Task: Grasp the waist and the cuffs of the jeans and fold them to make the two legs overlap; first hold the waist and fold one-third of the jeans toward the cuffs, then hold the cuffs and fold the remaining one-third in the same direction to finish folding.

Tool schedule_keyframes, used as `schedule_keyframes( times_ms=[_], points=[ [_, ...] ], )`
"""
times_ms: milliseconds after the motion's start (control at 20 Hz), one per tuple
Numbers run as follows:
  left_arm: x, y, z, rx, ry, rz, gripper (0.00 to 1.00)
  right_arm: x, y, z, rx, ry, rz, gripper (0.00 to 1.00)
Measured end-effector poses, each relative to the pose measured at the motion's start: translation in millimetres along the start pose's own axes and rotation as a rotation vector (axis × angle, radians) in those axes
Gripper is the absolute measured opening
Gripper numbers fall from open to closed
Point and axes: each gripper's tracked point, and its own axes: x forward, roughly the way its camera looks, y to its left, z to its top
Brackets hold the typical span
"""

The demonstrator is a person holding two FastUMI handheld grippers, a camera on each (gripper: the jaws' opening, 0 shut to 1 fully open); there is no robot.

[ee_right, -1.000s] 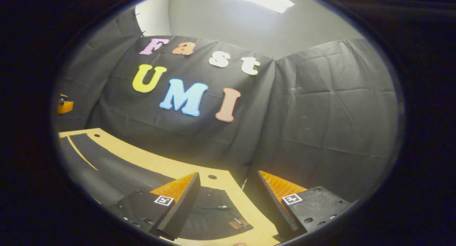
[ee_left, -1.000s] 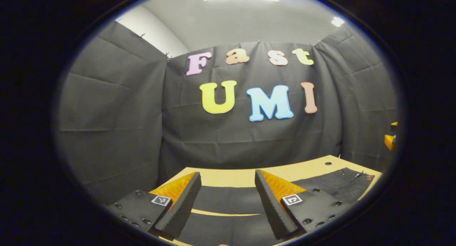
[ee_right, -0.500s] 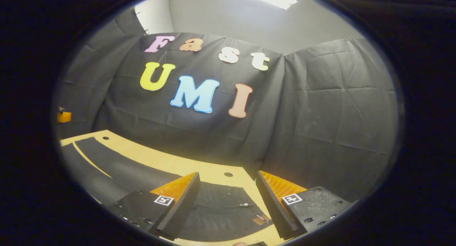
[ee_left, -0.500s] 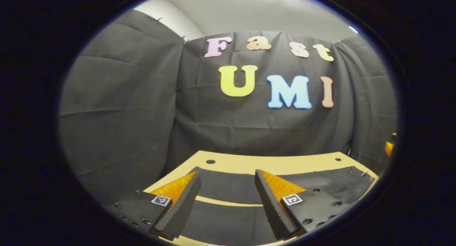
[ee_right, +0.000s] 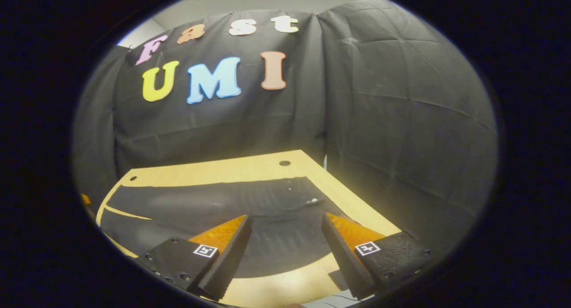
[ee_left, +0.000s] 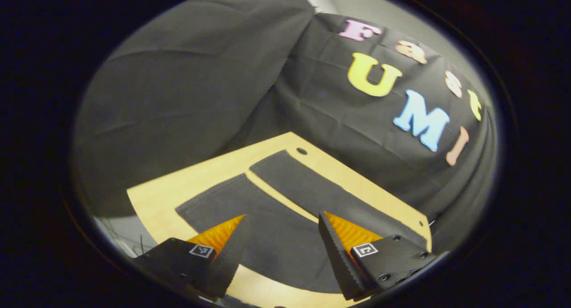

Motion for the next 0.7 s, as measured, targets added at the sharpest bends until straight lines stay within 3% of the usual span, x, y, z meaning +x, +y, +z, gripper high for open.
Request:
schedule_keyframes(
  times_ms=[250, 500, 550, 600, 700],
  points=[
    [-9.7, 3.4, -17.1, -0.252, 0.114, 0.134, 0.98, 16.1, -19.1, -30.3, 0.147, 0.155, -0.074, 0.95],
    [-14.2, 8.7, -17.8, -0.484, 0.165, 0.194, 0.98, 22.5, -36.3, -73.5, 0.402, 0.315, -0.079, 0.95],
    [-13.2, 11.3, -20.4, -0.533, 0.175, 0.204, 0.92, 24.1, -39.2, -80.1, 0.447, 0.335, -0.082, 0.95],
    [-11.9, 12.9, -20.6, -0.581, 0.181, 0.211, 0.98, 24.3, -41.7, -87.0, 0.482, 0.354, -0.086, 0.95],
    [-4.8, 18.4, -22.4, -0.644, 0.182, 0.227, 1.0, 26.0, -42.6, -96.7, 0.534, 0.387, -0.09, 0.95]
  ],
)
